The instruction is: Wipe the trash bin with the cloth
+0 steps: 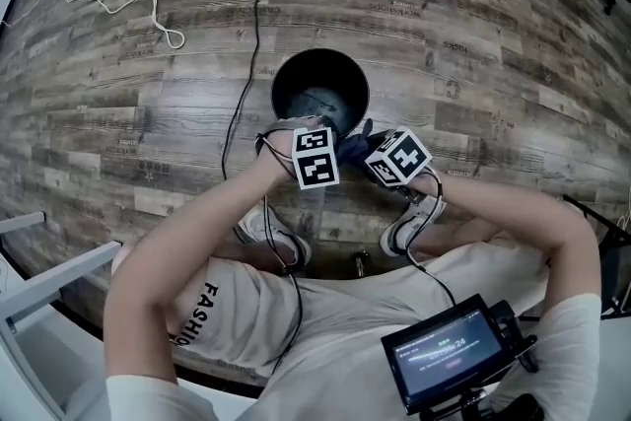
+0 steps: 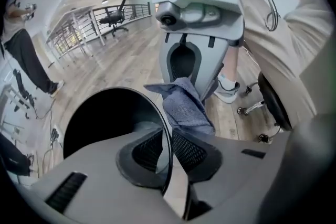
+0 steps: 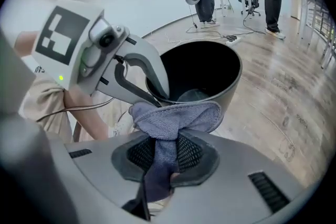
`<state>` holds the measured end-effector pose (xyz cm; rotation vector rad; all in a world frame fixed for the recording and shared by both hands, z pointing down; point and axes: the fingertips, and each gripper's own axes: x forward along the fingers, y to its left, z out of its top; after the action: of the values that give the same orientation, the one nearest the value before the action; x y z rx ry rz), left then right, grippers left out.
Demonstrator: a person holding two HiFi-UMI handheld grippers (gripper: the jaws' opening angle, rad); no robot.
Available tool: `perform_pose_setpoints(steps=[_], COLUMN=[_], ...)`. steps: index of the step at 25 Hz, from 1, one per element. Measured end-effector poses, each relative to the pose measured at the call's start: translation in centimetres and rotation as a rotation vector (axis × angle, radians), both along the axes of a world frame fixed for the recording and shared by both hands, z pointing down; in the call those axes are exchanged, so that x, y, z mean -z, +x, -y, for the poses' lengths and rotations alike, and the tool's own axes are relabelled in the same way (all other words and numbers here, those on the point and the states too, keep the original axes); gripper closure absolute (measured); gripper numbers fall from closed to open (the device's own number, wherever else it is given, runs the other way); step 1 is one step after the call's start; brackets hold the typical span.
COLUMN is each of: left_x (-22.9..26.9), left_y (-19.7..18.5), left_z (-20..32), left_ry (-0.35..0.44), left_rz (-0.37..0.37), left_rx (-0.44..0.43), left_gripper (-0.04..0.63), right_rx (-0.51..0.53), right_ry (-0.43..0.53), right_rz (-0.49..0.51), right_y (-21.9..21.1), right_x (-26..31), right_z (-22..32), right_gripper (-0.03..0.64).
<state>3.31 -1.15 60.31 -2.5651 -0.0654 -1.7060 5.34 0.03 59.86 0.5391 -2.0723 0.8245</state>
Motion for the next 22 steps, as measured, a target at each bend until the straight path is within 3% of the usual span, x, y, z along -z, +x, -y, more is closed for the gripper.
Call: perform_pose_setpoints(steps=[3, 8, 11, 22], left_x=[0.2, -1.9, -2.4, -2.6], left_y=[-0.8, -3.8, -4.0, -3.8], left_z=[-0.2, -0.1, 0.0, -0.2], left_ry=[0.023, 0.125, 0.175, 0.137], left_rz=[0.022, 0.145, 0.153, 0.133], left_rx=[-0.076, -0.2, -0.25, -0.297], left_gripper=[0.541, 0.532, 0.543, 0.557], right_rx=[-0.029, -0.04, -0.041, -0.066], right_ry=[-0.026, -0.022, -0.025, 0.004], right_rz=[0.033, 0.039, 0.022, -0.111], right_y=[-0.7, -2.0, -2.3, -1.6], right_x=[1.5, 1.2, -0.3, -12.3], right_z=[-0.2, 0.7, 1.4, 2.0], right_gripper=[0.54, 0.54, 0.54, 0.54])
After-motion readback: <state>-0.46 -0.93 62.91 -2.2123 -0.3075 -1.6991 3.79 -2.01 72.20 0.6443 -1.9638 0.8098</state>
